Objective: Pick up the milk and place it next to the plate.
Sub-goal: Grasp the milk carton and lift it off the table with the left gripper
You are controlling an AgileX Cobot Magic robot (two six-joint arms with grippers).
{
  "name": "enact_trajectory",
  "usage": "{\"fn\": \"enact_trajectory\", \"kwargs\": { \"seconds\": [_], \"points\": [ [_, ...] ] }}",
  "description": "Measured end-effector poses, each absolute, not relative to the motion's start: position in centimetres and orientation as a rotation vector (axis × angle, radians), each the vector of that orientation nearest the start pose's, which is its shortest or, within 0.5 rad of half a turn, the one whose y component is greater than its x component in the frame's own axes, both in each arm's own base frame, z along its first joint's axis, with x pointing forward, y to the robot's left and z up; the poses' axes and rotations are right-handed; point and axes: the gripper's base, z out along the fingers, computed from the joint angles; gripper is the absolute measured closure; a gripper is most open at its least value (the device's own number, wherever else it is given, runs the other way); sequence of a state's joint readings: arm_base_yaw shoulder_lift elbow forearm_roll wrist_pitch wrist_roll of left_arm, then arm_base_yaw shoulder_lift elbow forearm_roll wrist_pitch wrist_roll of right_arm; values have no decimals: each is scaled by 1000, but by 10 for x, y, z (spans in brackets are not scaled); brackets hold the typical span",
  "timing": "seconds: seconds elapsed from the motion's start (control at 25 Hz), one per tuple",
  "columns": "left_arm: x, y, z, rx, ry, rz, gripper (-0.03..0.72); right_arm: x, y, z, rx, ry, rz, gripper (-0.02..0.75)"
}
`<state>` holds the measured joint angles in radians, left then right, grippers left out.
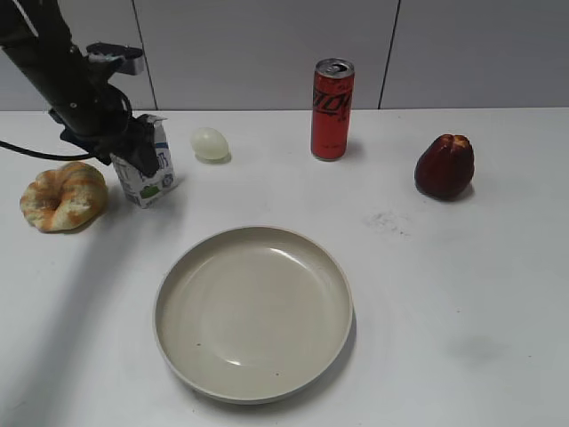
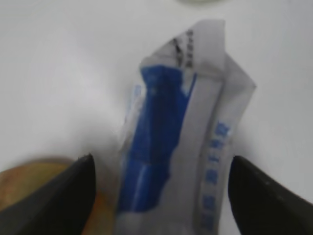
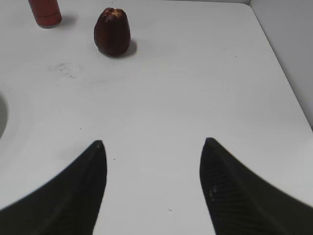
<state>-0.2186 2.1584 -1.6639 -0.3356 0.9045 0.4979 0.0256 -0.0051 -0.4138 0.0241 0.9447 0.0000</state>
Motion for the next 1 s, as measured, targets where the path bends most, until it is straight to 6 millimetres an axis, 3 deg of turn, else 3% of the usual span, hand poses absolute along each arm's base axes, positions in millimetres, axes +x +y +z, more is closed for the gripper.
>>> {"fn": "enact_trajectory", "kwargs": {
  "seconds": [0.32,0.68,0.88,1.0],
  "points": [
    [438,-127,166,778,2707,-349,387,8,2,262,-24,2009,45,279],
    [434,-129,177,812,2705,-342,386,8,2,262,-24,2009,45,279],
    [420,-140,229,853,2600,-346,386,8,2,262,-24,2009,45,279],
    [404,-161,264,894,2525,-420,386,8,2,262,-24,2009,45,279]
  ]
}}
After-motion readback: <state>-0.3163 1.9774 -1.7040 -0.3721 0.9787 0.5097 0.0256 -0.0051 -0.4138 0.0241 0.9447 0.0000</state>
